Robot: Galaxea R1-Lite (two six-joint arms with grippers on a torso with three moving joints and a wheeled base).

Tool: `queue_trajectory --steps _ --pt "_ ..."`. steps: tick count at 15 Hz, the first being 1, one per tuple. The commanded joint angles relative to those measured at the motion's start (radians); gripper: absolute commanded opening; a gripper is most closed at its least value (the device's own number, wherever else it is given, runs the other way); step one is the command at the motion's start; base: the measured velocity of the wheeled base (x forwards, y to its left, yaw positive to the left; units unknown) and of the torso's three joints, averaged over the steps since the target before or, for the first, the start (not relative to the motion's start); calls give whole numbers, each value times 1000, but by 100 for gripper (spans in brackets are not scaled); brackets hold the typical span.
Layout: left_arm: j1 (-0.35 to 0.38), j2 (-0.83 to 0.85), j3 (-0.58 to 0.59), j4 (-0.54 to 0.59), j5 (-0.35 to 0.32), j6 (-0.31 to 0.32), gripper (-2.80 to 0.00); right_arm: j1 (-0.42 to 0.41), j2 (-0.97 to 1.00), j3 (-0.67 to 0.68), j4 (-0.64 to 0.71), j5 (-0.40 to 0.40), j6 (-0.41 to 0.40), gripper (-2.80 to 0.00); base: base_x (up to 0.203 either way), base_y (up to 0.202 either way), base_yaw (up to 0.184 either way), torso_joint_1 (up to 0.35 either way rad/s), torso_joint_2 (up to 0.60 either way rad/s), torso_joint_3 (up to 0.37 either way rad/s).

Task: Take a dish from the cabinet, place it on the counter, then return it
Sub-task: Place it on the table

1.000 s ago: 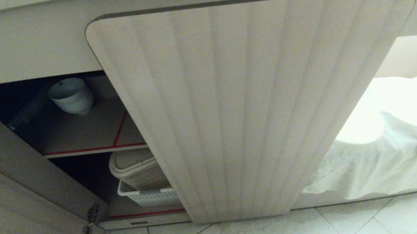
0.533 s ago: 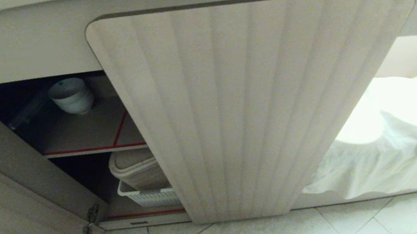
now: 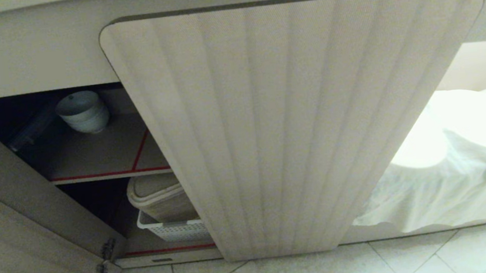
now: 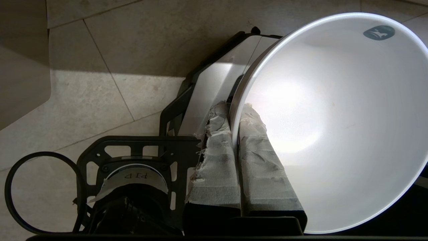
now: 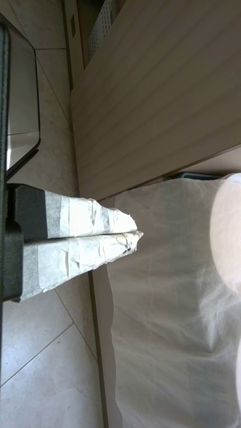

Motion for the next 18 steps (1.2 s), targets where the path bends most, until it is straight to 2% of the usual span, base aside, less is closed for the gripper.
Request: queue_trajectory --steps 1,9,14,18 --pt "0 4 -4 5 2 -5 -280 0 0 0 0 0 1 -280 0 0 0 0 0 0" --pt "1 5 -5 5 0 -5 -280 0 0 0 0 0 1 -280 0 0 0 0 0 0" --pt "3 10 -5 5 2 -5 -280 0 0 0 0 0 1 -280 0 0 0 198 -98 -90" --pt "5 10 -5 3 2 -5 -280 0 0 0 0 0 1 -280 0 0 0 216 -570 -190"
